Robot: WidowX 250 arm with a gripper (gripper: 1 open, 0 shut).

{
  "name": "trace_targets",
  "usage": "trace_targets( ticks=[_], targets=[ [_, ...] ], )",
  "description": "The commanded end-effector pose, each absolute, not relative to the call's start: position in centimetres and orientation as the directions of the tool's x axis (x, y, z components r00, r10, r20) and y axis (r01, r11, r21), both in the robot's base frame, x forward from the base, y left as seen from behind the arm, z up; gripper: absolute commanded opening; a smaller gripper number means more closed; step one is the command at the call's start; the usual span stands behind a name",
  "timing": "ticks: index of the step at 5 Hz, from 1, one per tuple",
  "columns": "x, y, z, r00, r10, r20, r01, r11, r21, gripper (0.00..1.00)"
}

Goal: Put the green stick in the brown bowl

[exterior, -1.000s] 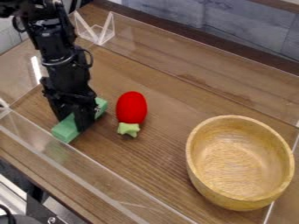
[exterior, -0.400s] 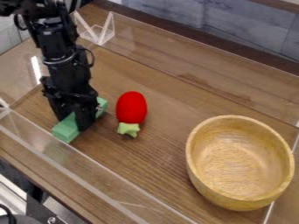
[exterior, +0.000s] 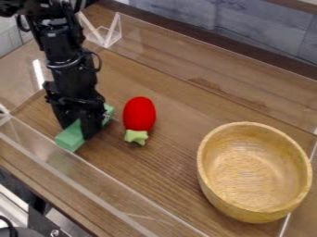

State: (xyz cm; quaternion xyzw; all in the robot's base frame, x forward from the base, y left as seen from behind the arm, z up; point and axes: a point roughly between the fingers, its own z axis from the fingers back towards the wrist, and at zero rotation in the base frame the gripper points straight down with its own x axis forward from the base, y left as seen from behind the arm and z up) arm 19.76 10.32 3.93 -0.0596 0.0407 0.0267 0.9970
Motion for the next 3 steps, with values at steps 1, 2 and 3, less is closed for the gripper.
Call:
trace_targets(
  ticks=[1, 2, 3],
  targets=[
    [20.8, 10.87, 5.51, 0.999, 0.047, -0.028, -0.049, 0.996, -0.077, 0.0],
    [20.85, 10.79, 5.82, 0.998, 0.055, -0.029, -0.057, 0.996, -0.072, 0.0],
    [20.92, 10.68, 6.31, 0.998, 0.064, -0.028, -0.066, 0.996, -0.066, 0.0]
  ],
)
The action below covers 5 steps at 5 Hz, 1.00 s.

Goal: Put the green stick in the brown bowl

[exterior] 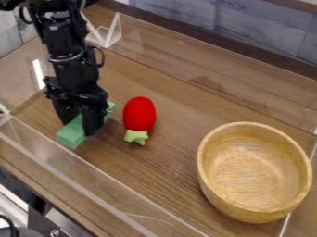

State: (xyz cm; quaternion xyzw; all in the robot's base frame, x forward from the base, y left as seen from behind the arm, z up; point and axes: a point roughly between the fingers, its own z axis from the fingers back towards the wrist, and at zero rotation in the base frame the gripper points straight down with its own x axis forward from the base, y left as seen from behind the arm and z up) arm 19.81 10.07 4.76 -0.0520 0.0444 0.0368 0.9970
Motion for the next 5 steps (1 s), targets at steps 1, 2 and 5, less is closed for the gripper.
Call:
trace_targets(
  ticks=[1, 2, 5],
  targets=[
    [21.0, 10.6, 6.7, 0.997, 0.073, -0.028, -0.074, 0.995, -0.06, 0.0],
    [21.1, 10.4, 7.2, 0.996, 0.083, -0.027, -0.084, 0.995, -0.054, 0.0],
    [23.1, 4.0, 12.8, 0.99, 0.141, 0.022, -0.14, 0.99, -0.033, 0.0]
  ],
)
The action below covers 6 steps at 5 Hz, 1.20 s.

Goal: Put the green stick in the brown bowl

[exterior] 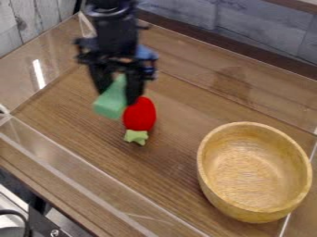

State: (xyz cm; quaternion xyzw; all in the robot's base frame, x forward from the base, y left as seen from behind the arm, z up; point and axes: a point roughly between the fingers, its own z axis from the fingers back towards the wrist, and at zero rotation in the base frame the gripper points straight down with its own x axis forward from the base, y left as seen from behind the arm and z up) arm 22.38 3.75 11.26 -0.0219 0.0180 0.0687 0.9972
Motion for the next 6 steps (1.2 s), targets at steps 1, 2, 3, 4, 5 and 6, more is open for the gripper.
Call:
trace_targets(
  ticks=[1, 2, 3, 4, 5, 6],
  targets=[
    [24.1, -0.5, 12.9, 0.992, 0.122, 0.032, -0.121, 0.992, -0.042, 0.0],
    [24.7, -4.7, 12.4, 0.992, 0.12, 0.035, -0.118, 0.992, -0.052, 0.0],
    [25.2, -8.6, 11.4, 0.992, 0.124, 0.033, -0.121, 0.99, -0.067, 0.0],
    [25.2, -10.8, 10.3, 0.991, 0.125, 0.041, -0.122, 0.99, -0.069, 0.0],
    [25.1, -11.6, 9.1, 0.992, 0.117, 0.04, -0.113, 0.99, -0.081, 0.0],
    [25.0, -11.4, 8.7, 0.992, 0.123, 0.034, -0.119, 0.989, -0.086, 1.0]
  ],
)
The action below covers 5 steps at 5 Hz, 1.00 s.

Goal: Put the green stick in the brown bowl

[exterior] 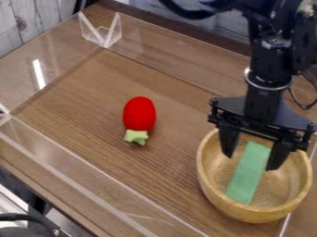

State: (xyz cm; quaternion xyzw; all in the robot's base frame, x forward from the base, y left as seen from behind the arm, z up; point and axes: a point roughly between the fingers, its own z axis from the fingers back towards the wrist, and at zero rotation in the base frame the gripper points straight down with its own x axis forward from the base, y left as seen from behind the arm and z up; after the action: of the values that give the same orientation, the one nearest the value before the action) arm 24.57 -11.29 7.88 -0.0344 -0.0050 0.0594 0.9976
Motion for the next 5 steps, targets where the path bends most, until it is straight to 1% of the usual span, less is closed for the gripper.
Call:
trace_targets(
  ticks=[1, 5],
  targets=[
    [25.2, -11.1, 9.1, 0.991, 0.128, 0.039, -0.124, 0.989, -0.083, 1.0],
    [26.2, -10.3, 11.6, 0.986, 0.142, 0.088, -0.136, 0.988, -0.075, 1.0]
  ],
)
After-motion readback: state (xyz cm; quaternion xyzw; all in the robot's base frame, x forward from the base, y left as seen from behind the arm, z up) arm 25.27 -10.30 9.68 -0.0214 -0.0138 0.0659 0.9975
